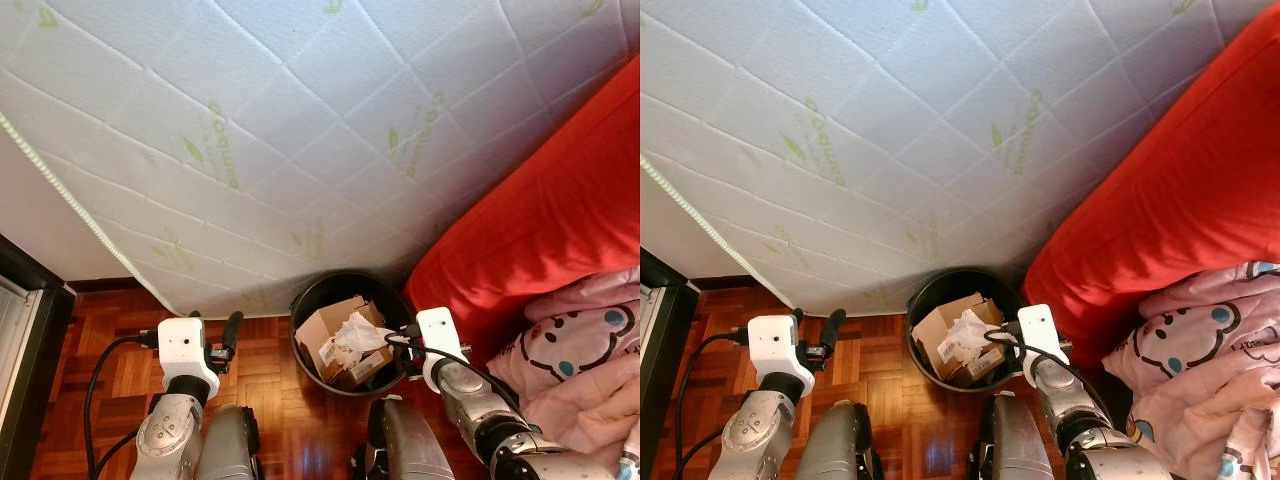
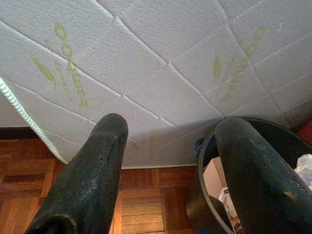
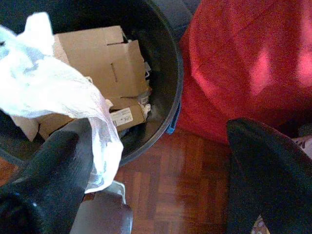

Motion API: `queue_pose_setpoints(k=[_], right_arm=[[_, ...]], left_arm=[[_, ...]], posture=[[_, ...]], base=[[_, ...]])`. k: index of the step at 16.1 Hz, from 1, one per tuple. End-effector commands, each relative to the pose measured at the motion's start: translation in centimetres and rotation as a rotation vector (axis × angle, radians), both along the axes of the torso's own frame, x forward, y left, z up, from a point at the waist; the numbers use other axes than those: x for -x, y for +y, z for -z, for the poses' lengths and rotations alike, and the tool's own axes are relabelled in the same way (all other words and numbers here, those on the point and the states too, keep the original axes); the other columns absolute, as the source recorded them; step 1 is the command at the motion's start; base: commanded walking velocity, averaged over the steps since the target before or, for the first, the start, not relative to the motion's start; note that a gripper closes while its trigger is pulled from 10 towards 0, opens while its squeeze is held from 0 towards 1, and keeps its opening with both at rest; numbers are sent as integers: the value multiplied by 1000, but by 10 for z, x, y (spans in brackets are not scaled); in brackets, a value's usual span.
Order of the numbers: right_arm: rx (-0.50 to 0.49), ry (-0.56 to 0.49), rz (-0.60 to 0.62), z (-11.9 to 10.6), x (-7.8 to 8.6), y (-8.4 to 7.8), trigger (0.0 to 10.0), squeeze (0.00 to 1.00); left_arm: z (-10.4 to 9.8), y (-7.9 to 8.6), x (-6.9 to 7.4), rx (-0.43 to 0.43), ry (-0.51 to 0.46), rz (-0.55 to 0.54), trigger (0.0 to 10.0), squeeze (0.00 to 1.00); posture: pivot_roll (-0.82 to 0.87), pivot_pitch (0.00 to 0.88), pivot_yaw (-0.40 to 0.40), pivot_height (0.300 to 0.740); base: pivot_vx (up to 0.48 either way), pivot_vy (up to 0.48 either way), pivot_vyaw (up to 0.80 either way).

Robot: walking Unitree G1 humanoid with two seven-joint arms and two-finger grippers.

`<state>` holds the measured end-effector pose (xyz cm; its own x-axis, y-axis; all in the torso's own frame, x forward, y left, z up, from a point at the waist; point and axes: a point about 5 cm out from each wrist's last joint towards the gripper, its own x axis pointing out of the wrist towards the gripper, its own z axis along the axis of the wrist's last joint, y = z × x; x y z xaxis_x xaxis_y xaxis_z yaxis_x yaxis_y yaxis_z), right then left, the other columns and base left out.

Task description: Clean up the room

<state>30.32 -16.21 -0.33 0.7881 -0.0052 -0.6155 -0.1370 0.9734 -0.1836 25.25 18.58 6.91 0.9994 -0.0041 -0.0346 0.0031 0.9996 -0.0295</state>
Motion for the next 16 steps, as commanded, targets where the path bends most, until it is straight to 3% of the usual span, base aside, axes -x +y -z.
queue_pose_setpoints(k=[1,5,6,7,8,10,11,12,13,16], right_arm=[[54,93,-51,16,17,-1,10000,1000],[160,80,-143,16,16,0,10000,1000],[103,101,-125,18,18,3,10000,1000],[-96,143,4,21,22,8,10000,467],[-174,152,44,22,22,10,10000,0],[-116,134,17,21,21,8,10000,0],[37,92,-63,18,18,4,10000,0],[102,75,-106,17,17,4,10000,0],[131,54,-118,15,16,3,10000,0],[60,-35,-26,4,5,1,10000,0]], left_arm=[[1,1,3,-2,8,1,10000,0],[0,1,3,-2,8,1,10000,0],[0,1,3,-2,8,2,10000,0],[0,1,3,-2,8,2,10000,0],[0,0,3,-1,8,1,10000,0],[0,0,3,-1,9,1,10000,0],[0,0,3,-2,9,1,10000,0],[0,0,3,-2,9,1,10000,0],[0,0,3,-2,9,1,10000,0],[0,0,3,-2,8,0,10000,0]], posture=[[17,254,-63,628],[17,254,-62,628],[17,254,-62,628],[17,254,-62,628],[17,254,-62,628],[17,254,-62,628],[19,257,-62,628],[18,257,-62,628],[18,257,-62,628],[18,257,-62,628]], base=[[0,0,0],[0,0,0],[0,0,0],[0,0,0],[0,0,0],[0,0,0],[0,0,0],[0,0,0],[0,0,0],[0,0,0]])
